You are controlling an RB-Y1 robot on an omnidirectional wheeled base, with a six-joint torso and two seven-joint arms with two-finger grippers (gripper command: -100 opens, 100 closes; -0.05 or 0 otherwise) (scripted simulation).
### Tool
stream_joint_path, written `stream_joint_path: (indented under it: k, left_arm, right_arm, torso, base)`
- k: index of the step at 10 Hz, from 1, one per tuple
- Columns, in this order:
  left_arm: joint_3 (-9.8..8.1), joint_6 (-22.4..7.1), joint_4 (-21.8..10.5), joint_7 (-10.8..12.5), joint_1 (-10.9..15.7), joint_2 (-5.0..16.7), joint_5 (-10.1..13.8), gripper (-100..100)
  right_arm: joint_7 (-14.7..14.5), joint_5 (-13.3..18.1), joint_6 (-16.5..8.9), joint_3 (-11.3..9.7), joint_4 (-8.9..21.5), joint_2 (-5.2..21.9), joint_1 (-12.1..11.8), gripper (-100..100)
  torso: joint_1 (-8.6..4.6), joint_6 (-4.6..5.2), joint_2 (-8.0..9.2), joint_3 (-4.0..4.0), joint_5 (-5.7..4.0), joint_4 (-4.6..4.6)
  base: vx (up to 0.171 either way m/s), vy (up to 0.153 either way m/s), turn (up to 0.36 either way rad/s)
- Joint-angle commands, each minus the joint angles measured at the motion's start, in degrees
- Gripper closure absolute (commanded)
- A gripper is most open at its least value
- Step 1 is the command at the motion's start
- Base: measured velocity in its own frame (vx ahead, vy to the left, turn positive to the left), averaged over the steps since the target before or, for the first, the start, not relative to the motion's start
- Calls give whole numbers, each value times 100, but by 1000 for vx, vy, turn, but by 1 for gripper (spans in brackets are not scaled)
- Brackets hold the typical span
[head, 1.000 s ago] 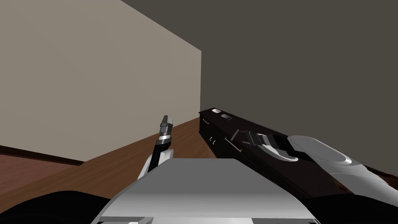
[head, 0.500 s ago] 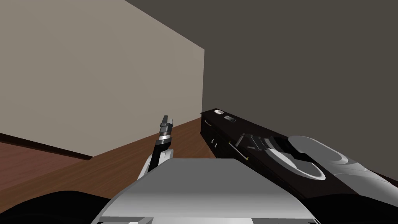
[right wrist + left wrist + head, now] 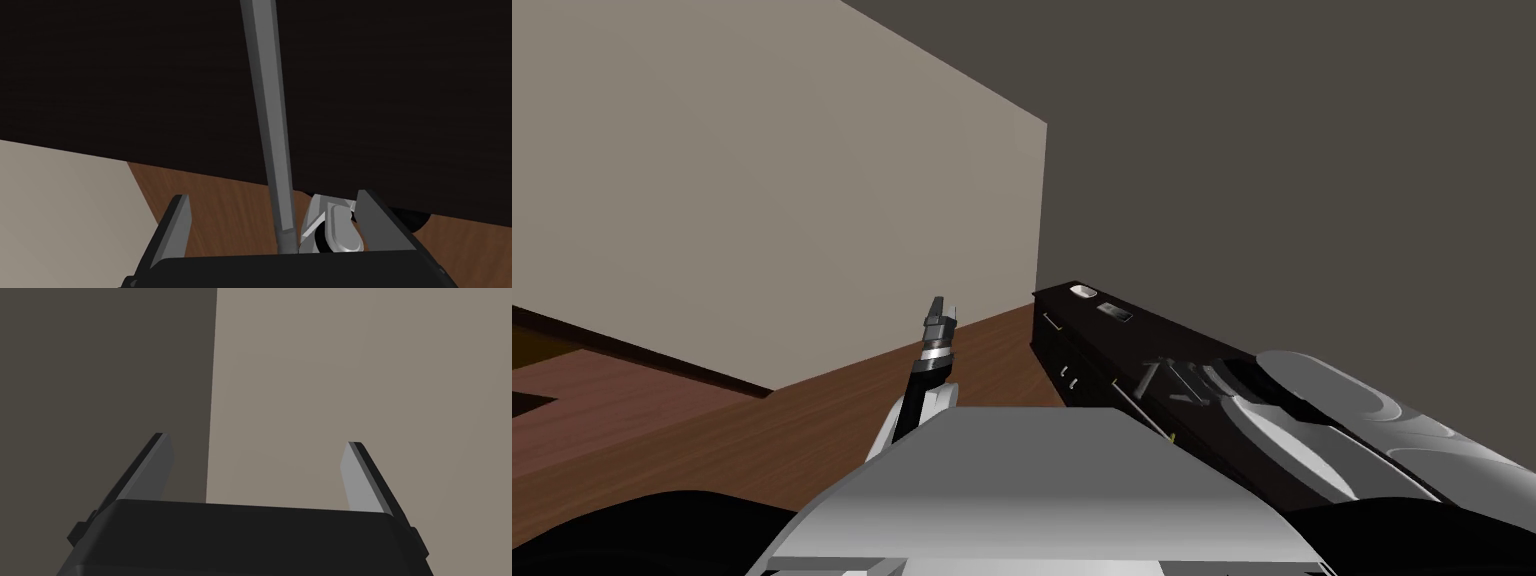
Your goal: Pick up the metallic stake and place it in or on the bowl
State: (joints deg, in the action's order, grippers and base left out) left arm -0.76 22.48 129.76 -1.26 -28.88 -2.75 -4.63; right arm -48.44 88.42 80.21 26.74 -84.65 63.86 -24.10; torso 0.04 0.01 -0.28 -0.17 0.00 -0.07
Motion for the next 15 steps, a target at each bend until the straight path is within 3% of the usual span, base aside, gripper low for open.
stream_joint_path:
  k: [1, 6, 8, 9, 10, 11, 12, 13, 14, 15]
  left_arm:
    - [0, 0, 0, 0, 0, 0, 0, 0]
    - [0, 0, 0, 0, 0, 0, 0, 0]
    - [0, 0, 0, 0, 0, 0, 0, 0]
    - [0, 0, 0, 0, 0, 0, 0, 0]
    - [0, 0, 0, 0, 0, 0, 0, 0]
    - [0, 0, 0, 0, 1, 0, 0, 0]
    - [0, 0, 0, 0, 1, 0, 0, 0]
    - [0, 0, 0, 0, 1, 0, 0, 0]
    - [0, 0, 0, 0, 1, 0, 0, 0]
    - [0, 0, 0, 0, 1, 0, 0, 0]
  right_arm:
    - [-60, 275, 150, -110, 143, 90, 55, -100]
    - [-293, 1076, 670, -257, 475, 378, 19, -100]
    - [-349, 1257, 785, -281, 547, 444, 13, -100]
    - [-330, 1192, 745, -248, 505, 418, -17, -100]
    - [-339, 1203, 755, -248, 508, 420, -21, 0]
    - [-364, 1256, 585, -355, 542, 311, -54, -100]
    - [-380, 1289, 484, -420, 563, 245, -74, -100]
    - [-391, 1268, 564, -396, 596, 298, -26, -100]
    - [-394, 1270, 543, -404, 599, 293, -26, 100]
    - [-394, 1270, 545, -403, 599, 294, -26, 100]
  torso:
    - [0, 0, 0, 0, 0, 0]
    - [-2, 0, -14, -8, 0, -3]
    - [-1, 1, 5, 3, 0, 1]
    - [1, 2, 11, 6, 0, 3]
    - [2, 3, 20, 11, 0, 5]
    - [4, 3, 27, 16, 1, 6]
    - [2, 2, 29, 17, -1, 7]
    - [1, 2, 30, 17, -1, 7]
    - [2, 4, 31, 18, 1, 8]
    - [4, 3, 32, 19, 1, 8]
  base:
    - [70, -7, 111]
    - [100, -16, 111]
    - [48, -9, 61]
    - [19, -3, 10]
    - [0, 0, 0]
    - [3, -4, 61]
    - [3, -7, 63]
    - [0, 0, 0]
    - [0, 0, 0]
    - [0, 0, 0]
